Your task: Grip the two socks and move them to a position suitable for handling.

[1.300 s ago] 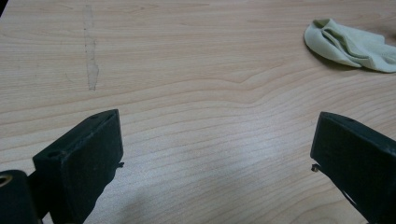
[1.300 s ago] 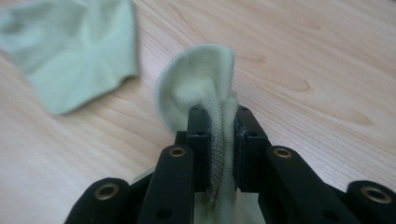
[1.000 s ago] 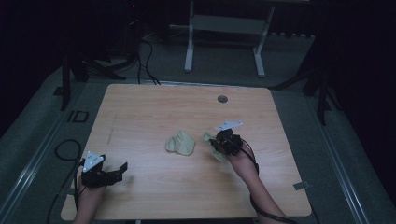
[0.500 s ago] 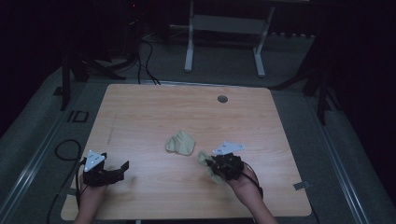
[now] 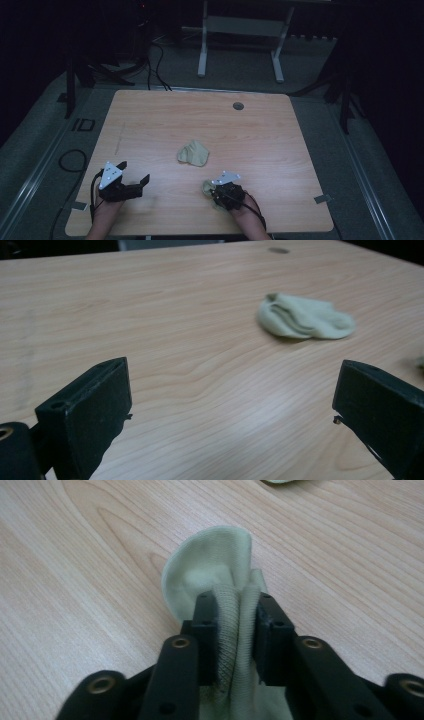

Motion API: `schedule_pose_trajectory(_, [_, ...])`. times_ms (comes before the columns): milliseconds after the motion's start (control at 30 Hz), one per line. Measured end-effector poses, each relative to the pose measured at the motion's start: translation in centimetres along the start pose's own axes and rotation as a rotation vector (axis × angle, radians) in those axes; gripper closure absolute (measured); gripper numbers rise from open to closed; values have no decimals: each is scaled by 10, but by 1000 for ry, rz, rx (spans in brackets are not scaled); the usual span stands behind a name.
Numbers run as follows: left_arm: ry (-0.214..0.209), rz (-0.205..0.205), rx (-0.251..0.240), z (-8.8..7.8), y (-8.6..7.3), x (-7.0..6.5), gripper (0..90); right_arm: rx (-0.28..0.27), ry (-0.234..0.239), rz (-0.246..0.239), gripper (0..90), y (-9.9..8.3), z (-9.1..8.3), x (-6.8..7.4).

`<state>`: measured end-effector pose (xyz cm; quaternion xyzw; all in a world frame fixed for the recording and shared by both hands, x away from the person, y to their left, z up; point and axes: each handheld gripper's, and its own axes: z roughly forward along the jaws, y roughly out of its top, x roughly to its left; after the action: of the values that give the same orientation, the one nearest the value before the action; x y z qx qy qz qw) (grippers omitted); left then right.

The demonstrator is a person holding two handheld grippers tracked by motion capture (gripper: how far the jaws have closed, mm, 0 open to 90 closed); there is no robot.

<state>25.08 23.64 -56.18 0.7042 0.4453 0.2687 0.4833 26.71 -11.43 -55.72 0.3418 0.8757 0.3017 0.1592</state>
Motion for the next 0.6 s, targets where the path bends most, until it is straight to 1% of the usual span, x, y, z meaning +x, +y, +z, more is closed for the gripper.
schedule_pose_trajectory(67, [-6, 23, 19, 3, 0, -5, 22, -1, 8, -4, 610, 0, 0, 4])
schedule_pose_trajectory(133, [-14, 36, 39, 6, 0, -10, 22, -9, 8, -5, 556, -1, 1, 6])
schedule_pose_trajectory(267, [-28, 43, 54, 10, 1, -17, 22, -8, 31, -7, 426, -2, 2, 9])
schedule_pose_trajectory(333, [-34, 48, 60, 12, 2, -22, 22, -5, 40, -11, 376, -2, 3, 12])
schedule_pose_trajectory(433, [-57, 40, 61, 13, 2, -27, 22, -9, 49, -17, 329, -2, 4, 13])
schedule_pose_trajectory(500, [-80, 24, 53, 14, 3, -30, 23, -4, 61, -19, 287, -1, 4, 13])
schedule_pose_trajectory(567, [-105, -9, 51, 14, 5, -33, 22, -1, 74, -20, 260, 0, 4, 14])
schedule_pose_trajectory(600, [-120, -13, 49, 14, 6, -34, 22, -3, 86, -17, 258, 1, 3, 14])
